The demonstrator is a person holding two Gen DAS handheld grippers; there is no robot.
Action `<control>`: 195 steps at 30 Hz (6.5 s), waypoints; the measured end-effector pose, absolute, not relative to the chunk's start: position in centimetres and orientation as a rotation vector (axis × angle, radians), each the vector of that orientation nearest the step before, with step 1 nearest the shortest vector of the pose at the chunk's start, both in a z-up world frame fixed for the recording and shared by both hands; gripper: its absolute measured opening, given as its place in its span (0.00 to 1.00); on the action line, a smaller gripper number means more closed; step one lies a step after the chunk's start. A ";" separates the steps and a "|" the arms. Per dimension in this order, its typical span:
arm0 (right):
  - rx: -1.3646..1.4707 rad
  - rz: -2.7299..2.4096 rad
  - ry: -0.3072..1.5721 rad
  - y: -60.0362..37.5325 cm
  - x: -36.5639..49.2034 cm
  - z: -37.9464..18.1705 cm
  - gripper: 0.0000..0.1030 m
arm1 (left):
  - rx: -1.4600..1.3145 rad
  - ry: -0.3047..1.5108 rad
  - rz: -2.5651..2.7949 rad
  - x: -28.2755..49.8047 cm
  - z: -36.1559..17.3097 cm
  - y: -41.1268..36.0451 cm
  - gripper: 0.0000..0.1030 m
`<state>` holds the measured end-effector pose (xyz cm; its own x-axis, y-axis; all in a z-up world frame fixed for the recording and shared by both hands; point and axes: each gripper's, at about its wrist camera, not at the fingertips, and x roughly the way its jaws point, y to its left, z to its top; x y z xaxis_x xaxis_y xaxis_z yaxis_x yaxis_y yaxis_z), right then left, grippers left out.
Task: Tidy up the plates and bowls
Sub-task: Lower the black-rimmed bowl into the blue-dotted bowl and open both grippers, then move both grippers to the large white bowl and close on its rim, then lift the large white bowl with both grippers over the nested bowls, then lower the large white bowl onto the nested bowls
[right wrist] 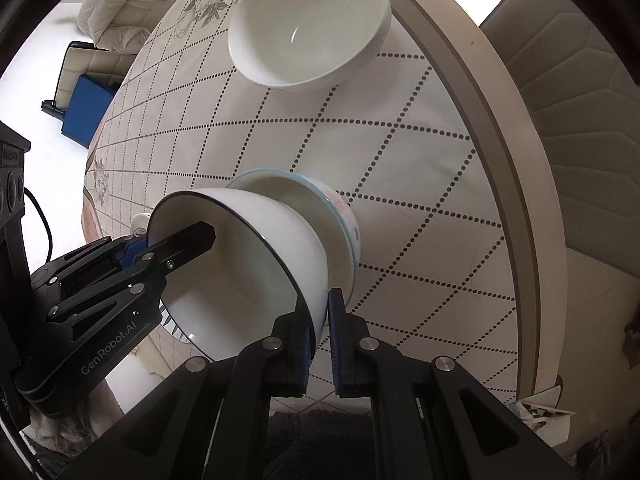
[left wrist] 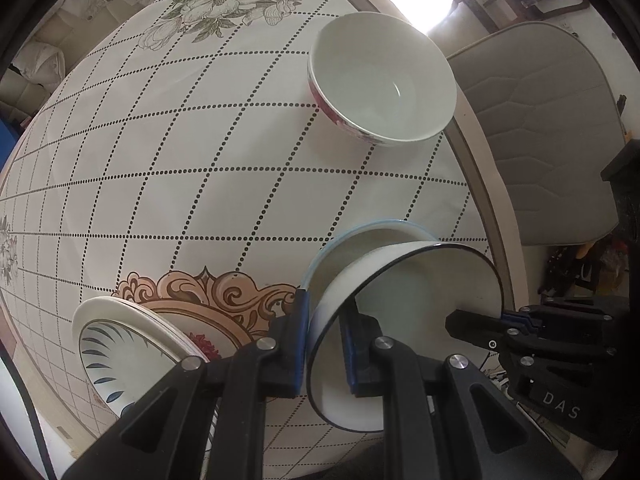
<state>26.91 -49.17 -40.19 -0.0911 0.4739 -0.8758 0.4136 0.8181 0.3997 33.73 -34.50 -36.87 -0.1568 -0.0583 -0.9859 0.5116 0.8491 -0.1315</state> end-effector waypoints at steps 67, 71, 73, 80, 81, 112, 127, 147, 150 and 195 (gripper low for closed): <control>0.640 -0.016 1.586 -57.4 40.0 -41.1 0.98 | 0.245 1.593 -0.325 47.8 -39.1 -38.4 0.79; 0.664 0.000 1.599 -57.6 40.6 -42.6 0.93 | 0.248 1.610 -0.338 47.9 -40.2 -38.9 0.76; 0.673 0.011 1.607 -57.5 40.9 -43.1 0.80 | 0.241 1.630 -0.345 47.9 -40.7 -39.0 0.62; 0.662 0.023 1.610 -57.0 41.6 -43.6 0.59 | 0.224 1.654 -0.391 47.5 -40.9 -40.0 0.40; 0.666 0.026 1.611 -56.9 41.7 -43.7 0.55 | 0.224 1.655 -0.395 47.4 -40.9 -40.0 0.38; 0.681 0.018 1.625 -58.1 41.8 -44.8 0.10 | 0.258 1.657 -0.426 46.5 -42.1 -41.8 0.10; 0.666 0.049 1.602 -57.2 41.9 -42.0 0.09 | 0.233 1.619 -0.413 47.1 -39.3 -39.6 0.10; 0.648 0.076 1.531 -54.4 36.5 -33.6 0.09 | 0.219 1.549 -0.458 42.6 -32.4 -36.1 0.10; 0.647 0.076 1.530 -53.7 34.9 -32.9 0.09 | 0.230 1.545 -0.464 41.4 -31.7 -36.1 0.10; 0.568 0.053 1.663 -49.5 27.6 -36.6 0.09 | 0.247 1.686 -0.443 33.5 -36.7 -33.4 0.10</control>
